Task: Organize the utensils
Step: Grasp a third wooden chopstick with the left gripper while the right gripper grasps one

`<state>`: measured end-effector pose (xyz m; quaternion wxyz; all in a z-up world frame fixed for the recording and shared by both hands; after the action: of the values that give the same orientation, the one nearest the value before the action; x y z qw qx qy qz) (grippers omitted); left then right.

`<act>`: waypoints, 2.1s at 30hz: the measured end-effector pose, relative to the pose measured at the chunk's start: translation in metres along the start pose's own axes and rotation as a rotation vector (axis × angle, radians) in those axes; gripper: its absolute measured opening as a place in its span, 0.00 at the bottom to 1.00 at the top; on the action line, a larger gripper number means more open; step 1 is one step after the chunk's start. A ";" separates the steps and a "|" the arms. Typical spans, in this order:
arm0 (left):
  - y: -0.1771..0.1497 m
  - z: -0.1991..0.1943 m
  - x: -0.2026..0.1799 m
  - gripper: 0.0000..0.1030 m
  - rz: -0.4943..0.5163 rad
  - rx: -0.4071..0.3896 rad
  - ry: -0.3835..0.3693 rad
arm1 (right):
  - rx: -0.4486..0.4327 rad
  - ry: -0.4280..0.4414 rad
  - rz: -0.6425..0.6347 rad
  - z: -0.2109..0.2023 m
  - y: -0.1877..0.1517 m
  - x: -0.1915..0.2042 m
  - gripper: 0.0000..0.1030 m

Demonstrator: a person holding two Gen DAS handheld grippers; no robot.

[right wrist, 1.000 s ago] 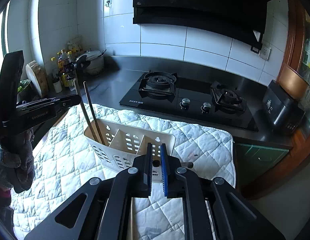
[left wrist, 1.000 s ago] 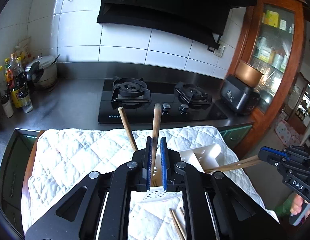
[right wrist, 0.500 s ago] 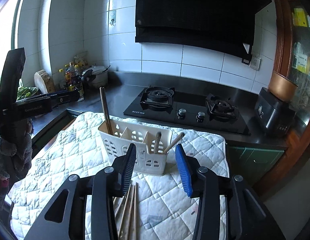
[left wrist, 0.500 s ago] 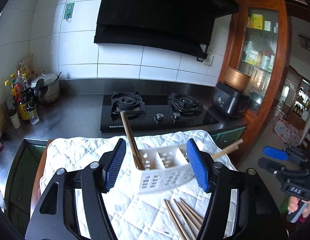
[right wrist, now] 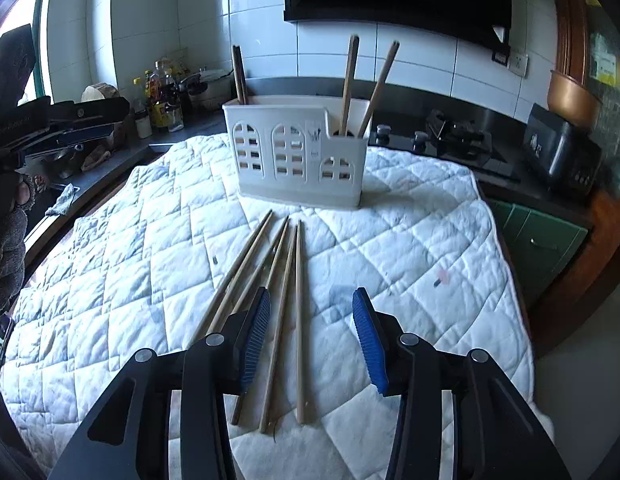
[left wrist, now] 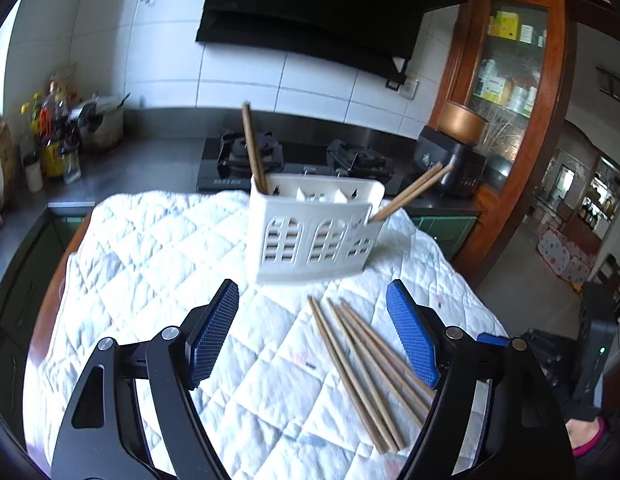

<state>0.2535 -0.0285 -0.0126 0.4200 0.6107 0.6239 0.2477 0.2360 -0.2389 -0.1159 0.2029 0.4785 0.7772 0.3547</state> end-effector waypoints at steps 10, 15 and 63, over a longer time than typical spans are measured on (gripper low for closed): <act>-0.057 0.014 0.026 0.74 -0.056 0.081 0.063 | 0.083 0.017 0.024 0.034 -0.041 0.004 0.23; -0.077 0.020 0.032 0.74 -0.073 0.123 0.075 | 0.106 0.019 0.016 0.043 -0.045 0.006 0.19; -0.152 0.095 -0.044 0.40 0.000 0.372 0.225 | 0.109 0.039 0.081 0.048 -0.050 -0.005 0.07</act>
<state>0.2429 -0.1102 -0.1779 0.2280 0.6460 0.7019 0.1949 0.2393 -0.2406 -0.1854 0.1469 0.5132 0.7790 0.3290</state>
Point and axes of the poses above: each gripper's, at about its wrist camera, not at the fingertips, and z roughly the way its jaws point, x to its left, y to its top, the point moved 8 cm from there along z, roughly the way its jaws point, and after that the axes turned 1 degree about -x, right-handed, at the moved point
